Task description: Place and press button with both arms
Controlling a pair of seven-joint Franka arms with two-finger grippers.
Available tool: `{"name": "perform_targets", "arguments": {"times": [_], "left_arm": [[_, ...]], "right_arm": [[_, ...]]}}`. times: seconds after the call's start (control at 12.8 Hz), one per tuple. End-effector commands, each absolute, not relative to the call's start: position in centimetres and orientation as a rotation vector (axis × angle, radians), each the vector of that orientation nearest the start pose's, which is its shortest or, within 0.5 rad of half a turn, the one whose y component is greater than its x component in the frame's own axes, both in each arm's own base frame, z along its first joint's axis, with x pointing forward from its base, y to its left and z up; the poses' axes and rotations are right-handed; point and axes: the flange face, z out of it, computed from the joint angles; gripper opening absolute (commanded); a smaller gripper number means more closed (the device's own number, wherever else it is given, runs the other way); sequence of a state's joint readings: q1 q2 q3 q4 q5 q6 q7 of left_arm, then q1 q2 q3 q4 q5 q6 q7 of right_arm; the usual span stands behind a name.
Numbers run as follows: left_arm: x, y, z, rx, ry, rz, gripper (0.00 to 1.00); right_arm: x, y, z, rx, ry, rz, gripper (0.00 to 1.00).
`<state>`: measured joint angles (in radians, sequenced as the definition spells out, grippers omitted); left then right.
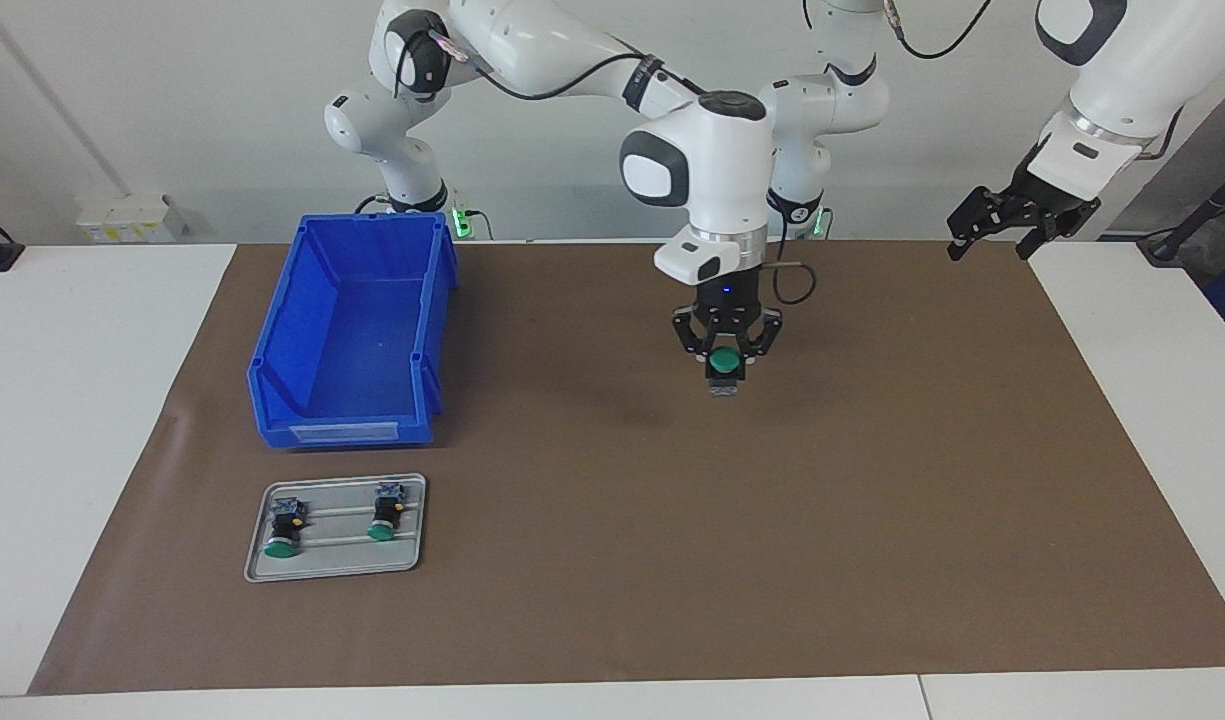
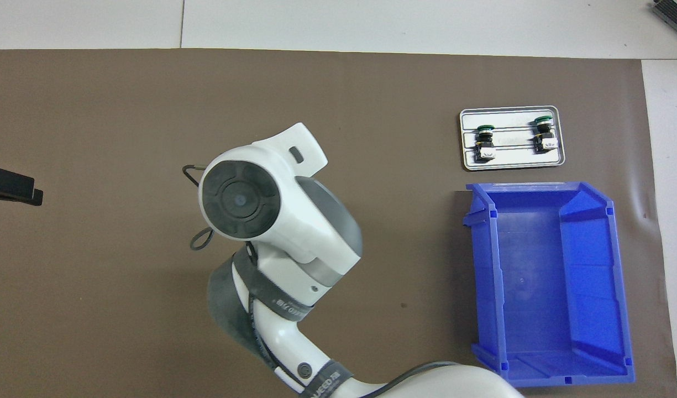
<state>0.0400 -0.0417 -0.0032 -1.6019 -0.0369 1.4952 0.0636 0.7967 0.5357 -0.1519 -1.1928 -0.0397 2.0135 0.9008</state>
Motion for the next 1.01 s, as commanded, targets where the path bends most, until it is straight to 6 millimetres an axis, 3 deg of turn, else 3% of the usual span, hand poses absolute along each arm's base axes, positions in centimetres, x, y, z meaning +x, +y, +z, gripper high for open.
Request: {"name": "perform_targets", "arguments": {"times": [0.0,0.23,0.39,0.55,0.78,0.93], "left_arm": [[52.6,1.8,62.7,-3.162,0.049,0.083,1.00],[52.6,1.8,62.7,-3.162,0.049,0.083,1.00],[52.6,1.8,62.7,-3.162,0.049,0.083,1.00],[52.6,1.8,62.7,-3.162,0.049,0.083,1.00],[52.6,1.8,62.7,-3.162,0.049,0.083,1.00],[52.6,1.8,62.7,-3.162,0.049,0.081,1.00]], "right_arm": [[57.6,37.5,53.9,-3.010,0.203,-0.250,0.00],[59.5,26.2,55.8,-3.003,0.079,-0.028,0.00],[59.8,19.5,55.6,-2.985,-0.033,0.110,0.00],[59.5,13.6,53.8,-2.975,-0.131,0.207,0.00],[57.7,3.7,48.1,-2.929,-0.159,0.330,0.00],[56.6,0.7,44.9,-2.916,-0.116,0.397,0.00]]}}
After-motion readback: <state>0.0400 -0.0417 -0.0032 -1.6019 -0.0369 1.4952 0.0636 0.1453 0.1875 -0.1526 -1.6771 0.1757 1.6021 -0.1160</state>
